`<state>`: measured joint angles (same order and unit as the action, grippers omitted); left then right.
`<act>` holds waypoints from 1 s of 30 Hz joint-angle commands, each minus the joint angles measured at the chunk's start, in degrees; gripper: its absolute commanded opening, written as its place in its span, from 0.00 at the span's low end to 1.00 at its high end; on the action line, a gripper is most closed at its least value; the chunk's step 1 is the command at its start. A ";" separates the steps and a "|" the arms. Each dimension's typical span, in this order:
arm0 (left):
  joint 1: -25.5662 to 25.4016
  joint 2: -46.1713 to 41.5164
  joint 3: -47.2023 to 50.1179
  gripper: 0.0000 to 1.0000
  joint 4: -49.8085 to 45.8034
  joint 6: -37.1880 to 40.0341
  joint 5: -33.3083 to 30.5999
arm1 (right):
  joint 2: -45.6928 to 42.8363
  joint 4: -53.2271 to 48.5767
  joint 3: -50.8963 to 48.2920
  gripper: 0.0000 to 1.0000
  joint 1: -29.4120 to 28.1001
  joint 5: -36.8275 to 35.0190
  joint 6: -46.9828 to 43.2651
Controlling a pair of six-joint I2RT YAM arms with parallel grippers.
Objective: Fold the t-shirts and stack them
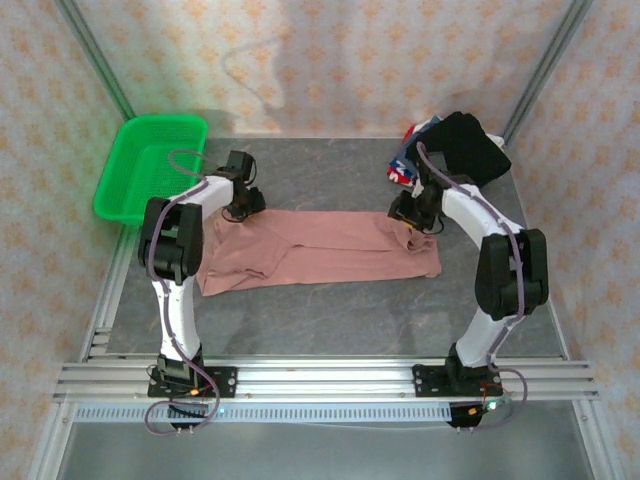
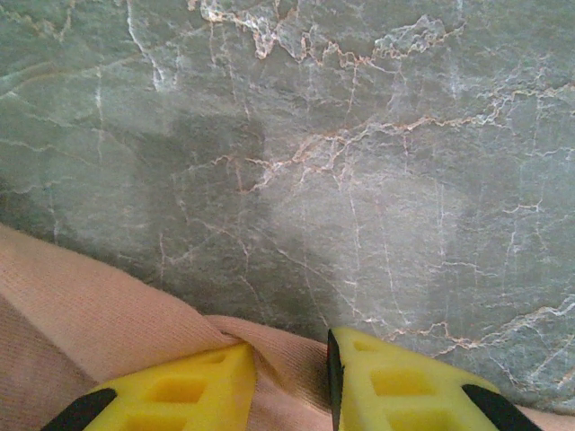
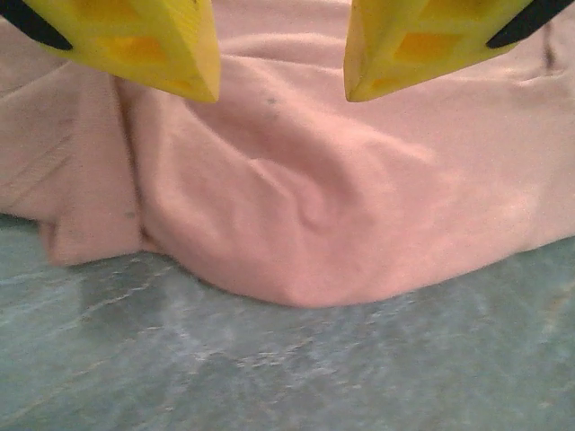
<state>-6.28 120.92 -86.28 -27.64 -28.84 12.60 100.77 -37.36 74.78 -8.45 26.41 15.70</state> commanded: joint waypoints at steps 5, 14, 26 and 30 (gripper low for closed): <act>-0.48 -1.19 0.63 0.32 -2.08 -1.15 -0.70 | 5.44 -2.35 3.12 0.40 1.96 -7.34 -4.08; -2.66 -6.84 -0.84 0.35 -2.24 -3.22 0.53 | 9.59 -1.23 5.44 0.41 5.62 -3.89 -1.53; -5.31 -10.82 9.84 0.35 1.46 -7.37 0.42 | 10.26 0.28 2.87 0.28 5.63 -1.05 0.46; -5.23 -11.15 12.04 0.35 2.32 -7.38 0.25 | 10.61 -0.70 3.03 0.20 5.84 -2.70 0.49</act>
<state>-11.27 110.74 -75.46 -26.57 -35.20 13.28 110.41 -37.63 77.93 -2.68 24.64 15.57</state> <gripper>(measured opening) 0.347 0.219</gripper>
